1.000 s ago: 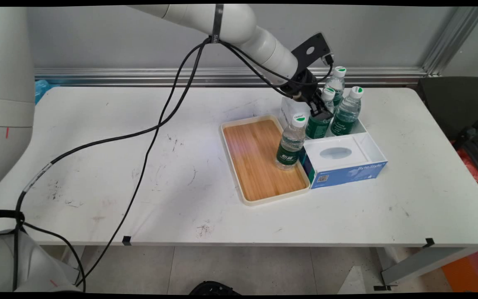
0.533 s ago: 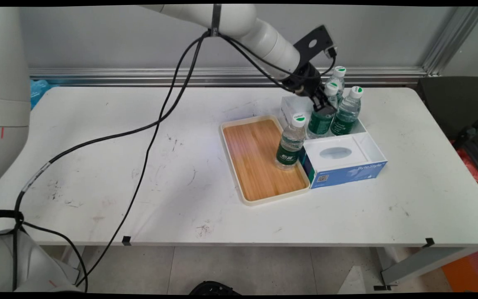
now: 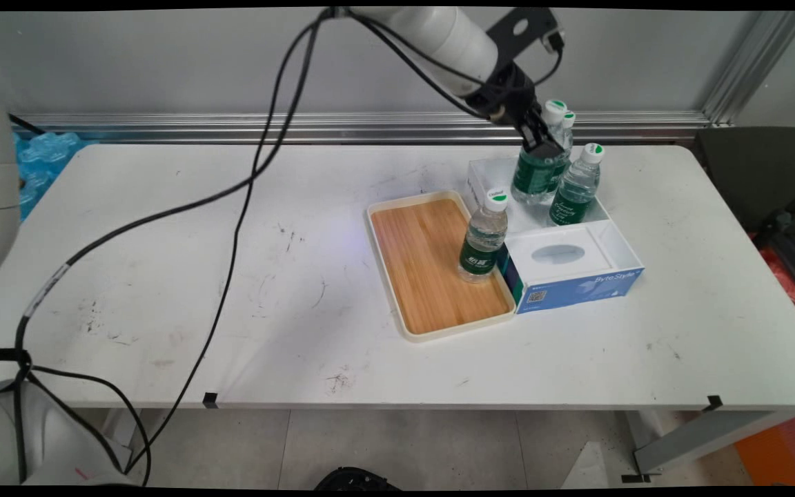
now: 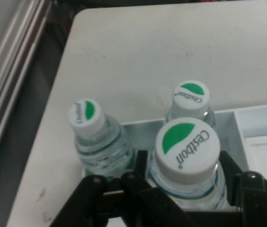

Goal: Place the picked object on the tray

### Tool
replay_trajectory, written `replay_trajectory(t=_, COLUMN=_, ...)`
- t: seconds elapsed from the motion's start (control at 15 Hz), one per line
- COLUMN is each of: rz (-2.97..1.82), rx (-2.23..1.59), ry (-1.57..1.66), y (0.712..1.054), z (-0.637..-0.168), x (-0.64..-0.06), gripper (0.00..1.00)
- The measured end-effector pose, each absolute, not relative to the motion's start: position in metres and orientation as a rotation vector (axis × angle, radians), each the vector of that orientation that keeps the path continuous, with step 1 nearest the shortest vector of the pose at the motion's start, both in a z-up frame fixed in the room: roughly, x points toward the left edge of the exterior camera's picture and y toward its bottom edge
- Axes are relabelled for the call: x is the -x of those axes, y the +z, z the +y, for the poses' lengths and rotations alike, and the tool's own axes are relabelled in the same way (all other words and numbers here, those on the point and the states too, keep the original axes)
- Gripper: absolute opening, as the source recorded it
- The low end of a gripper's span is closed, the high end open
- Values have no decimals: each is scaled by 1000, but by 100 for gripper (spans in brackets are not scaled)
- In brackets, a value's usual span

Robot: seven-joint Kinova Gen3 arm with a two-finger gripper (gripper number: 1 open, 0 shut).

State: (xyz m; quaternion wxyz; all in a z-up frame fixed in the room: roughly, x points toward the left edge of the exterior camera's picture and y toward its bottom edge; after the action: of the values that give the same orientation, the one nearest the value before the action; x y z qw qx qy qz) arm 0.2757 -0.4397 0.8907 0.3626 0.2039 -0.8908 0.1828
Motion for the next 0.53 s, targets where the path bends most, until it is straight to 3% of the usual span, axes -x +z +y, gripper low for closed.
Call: replay_trajectory(t=0.53, rz=-2363, rx=-573, ry=467, y=936, z=-401, x=-322, gripper=0)
